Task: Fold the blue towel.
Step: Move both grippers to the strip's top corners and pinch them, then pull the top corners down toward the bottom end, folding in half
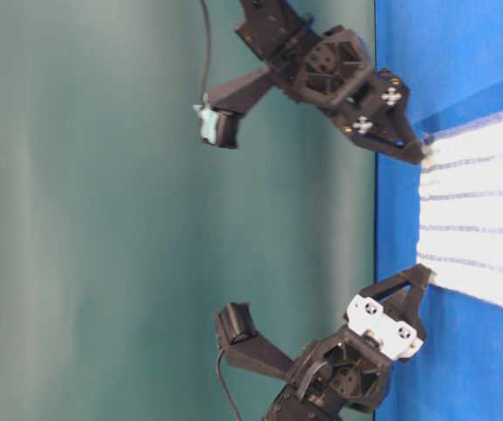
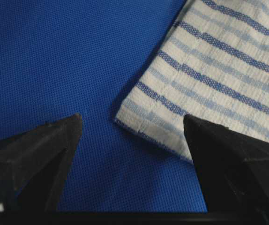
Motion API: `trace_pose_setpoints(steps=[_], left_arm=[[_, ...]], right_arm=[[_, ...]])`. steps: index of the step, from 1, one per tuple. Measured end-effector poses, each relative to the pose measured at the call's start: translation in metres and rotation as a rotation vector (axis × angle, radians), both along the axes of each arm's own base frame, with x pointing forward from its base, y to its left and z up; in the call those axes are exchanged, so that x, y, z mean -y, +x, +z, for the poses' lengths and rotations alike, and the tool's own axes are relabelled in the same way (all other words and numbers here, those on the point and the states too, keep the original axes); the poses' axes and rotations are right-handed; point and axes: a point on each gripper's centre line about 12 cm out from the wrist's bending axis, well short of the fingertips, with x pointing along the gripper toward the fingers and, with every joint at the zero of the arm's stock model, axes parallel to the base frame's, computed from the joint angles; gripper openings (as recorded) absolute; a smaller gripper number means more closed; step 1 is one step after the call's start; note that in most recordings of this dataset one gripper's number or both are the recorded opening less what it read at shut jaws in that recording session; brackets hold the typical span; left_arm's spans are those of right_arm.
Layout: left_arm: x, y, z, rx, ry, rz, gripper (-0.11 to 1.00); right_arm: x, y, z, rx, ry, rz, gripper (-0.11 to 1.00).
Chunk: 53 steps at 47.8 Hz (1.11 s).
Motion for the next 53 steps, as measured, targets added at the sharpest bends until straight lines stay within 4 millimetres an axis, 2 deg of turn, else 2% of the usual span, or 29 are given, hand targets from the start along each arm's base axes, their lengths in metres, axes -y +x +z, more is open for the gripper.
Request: trace_pose_setpoints(steps=[10, 14, 20, 24, 27, 31, 46, 53], left_arm=[[-0.001, 0.003, -0.011, -0.017, -0.008, 0.0, 0.79], [-0.002, 0.003, -0.011, -0.013, -0.007, 0.001, 0.69], [0.0, 0.004, -0.011, -0.013, -0.008, -0.002, 0.38], [0.002, 0.006, -0.011, -0.012, -0.006, -0.009, 0.16], [0.004, 0.007, -0.011, -0.011, -0.005, -0.016, 0.05], [0.004, 0.008, -0.011, -0.012, -0.004, -0.019, 0.04], [0.003, 0.009, -0.01, -0.014, 0.003, -0.023, 0.04], [-0.004, 0.011, -0.007, -0.018, 0.038, -0.034, 0.04]], right_arm=[[-0.001, 0.0, -0.014, -0.016, 0.022, -0.015, 0.83], [-0.002, 0.001, -0.014, -0.017, 0.022, -0.012, 0.77], [-0.005, 0.003, -0.014, -0.019, 0.017, 0.004, 0.5], [-0.008, 0.004, -0.014, -0.023, 0.01, 0.019, 0.27], [-0.01, 0.005, -0.014, -0.023, 0.007, 0.026, 0.14], [-0.011, 0.006, -0.014, -0.023, 0.007, 0.032, 0.06], [-0.01, 0.008, -0.013, -0.017, 0.001, 0.034, 0.06], [0.0, 0.009, -0.009, -0.002, -0.007, 0.012, 0.06]])
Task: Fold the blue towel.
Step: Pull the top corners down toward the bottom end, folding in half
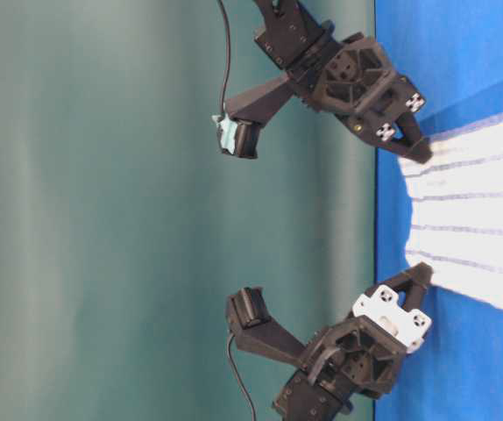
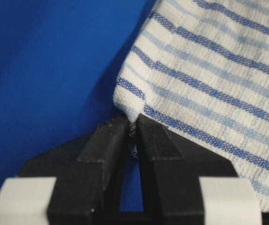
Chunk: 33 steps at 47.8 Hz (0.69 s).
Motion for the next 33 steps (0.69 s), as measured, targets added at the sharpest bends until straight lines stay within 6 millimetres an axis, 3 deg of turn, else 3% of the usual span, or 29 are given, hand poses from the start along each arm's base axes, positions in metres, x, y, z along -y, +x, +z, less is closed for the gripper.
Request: trace_pose_setpoints(steps=[14, 24, 33], left_arm=[[-0.021, 0.0, 0.007, 0.007, 0.028, 0.029, 0.04], [-0.017, -0.004, 0.012, -0.008, 0.019, 0.024, 0.04], [0.005, -0.006, 0.047, 0.033, 0.039, -0.024, 0.04]], right_arm=[[0.019, -0.002, 0.007, 0.02, -0.014, -0.043, 0.06], [0.017, -0.002, 0.01, 0.022, -0.011, -0.039, 0.06], [0.003, -0.005, 0.035, 0.052, -0.017, -0.013, 0.06]])
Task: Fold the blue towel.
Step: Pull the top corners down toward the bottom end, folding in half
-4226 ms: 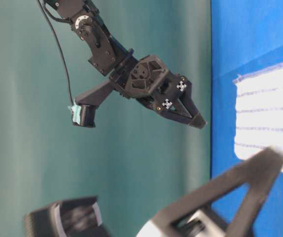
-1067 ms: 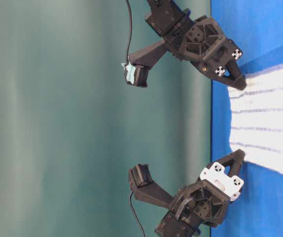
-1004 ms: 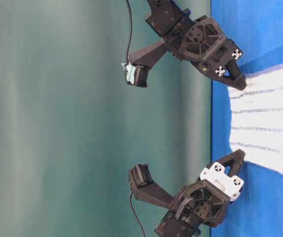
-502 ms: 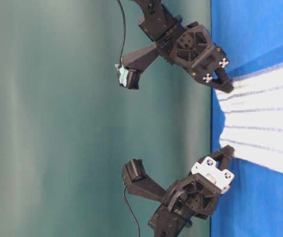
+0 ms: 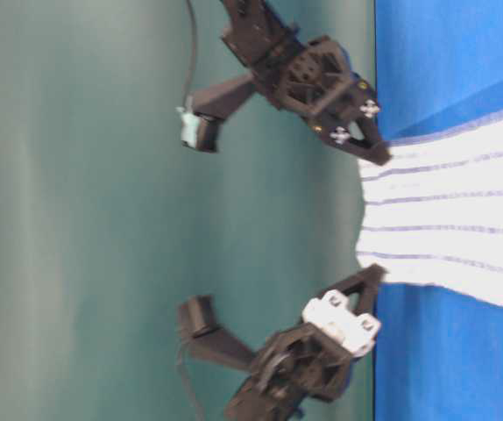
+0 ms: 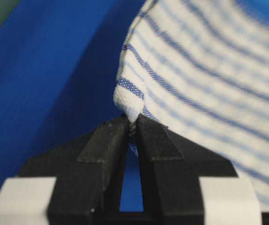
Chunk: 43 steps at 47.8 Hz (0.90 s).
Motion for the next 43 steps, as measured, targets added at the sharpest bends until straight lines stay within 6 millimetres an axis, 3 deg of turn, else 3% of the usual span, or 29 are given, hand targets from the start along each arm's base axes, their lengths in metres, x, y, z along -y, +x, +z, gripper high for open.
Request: trace_pose_setpoints(steps=[11, 19, 27, 43], left_arm=[[0.04, -0.004, 0.028, 0.051, 0.011, -0.083, 0.04], [0.082, -0.006, 0.045, 0.09, 0.003, -0.177, 0.04], [0.114, -0.01, 0.055, 0.127, -0.038, -0.235, 0.04], [0.174, -0.007, 0.046, 0.144, -0.164, -0.334, 0.04]], right_arm=[[-0.033, -0.006, 0.03, 0.03, 0.0, 0.069, 0.06], [-0.068, -0.01, 0.045, 0.049, 0.007, 0.146, 0.06], [-0.099, -0.014, 0.043, 0.045, 0.055, 0.195, 0.06], [-0.159, -0.012, 0.038, 0.038, 0.12, 0.317, 0.06]])
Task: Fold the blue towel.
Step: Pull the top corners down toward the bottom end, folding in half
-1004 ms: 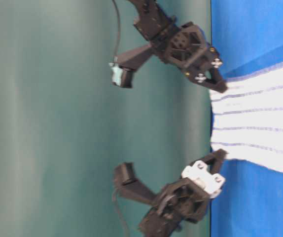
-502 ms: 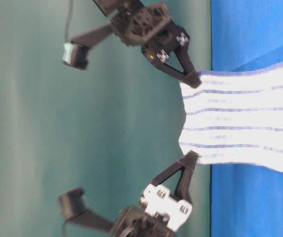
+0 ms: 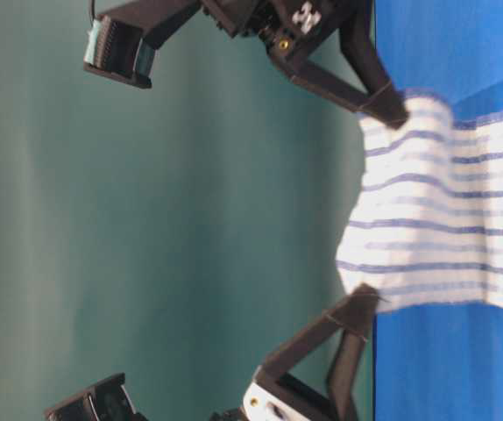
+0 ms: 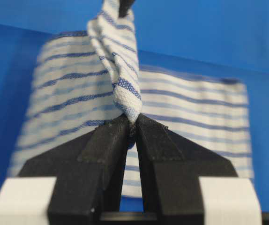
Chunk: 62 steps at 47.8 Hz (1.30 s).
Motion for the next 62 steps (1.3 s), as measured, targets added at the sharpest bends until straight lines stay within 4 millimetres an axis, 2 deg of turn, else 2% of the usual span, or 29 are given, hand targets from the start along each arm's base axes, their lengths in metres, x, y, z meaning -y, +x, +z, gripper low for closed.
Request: trace_pose_setpoints(steps=[10, 20, 37, 59, 62], left_arm=[[0.036, 0.007, -0.018, -0.004, -0.026, -0.083, 0.04], [0.055, 0.012, -0.036, -0.034, -0.031, -0.125, 0.04], [0.063, 0.005, -0.05, -0.08, -0.085, -0.113, 0.04], [0.063, 0.003, -0.053, -0.109, -0.083, -0.113, 0.04], [0.063, 0.002, -0.054, -0.119, -0.083, -0.113, 0.05]], right_arm=[[-0.023, -0.001, -0.004, -0.011, 0.029, 0.044, 0.06], [-0.039, 0.0, -0.015, -0.041, 0.051, 0.069, 0.06], [-0.058, 0.002, -0.03, -0.053, 0.068, 0.088, 0.06], [-0.062, 0.003, -0.032, -0.057, 0.069, 0.099, 0.06], [-0.062, 0.002, -0.032, -0.058, 0.069, 0.099, 0.11]])
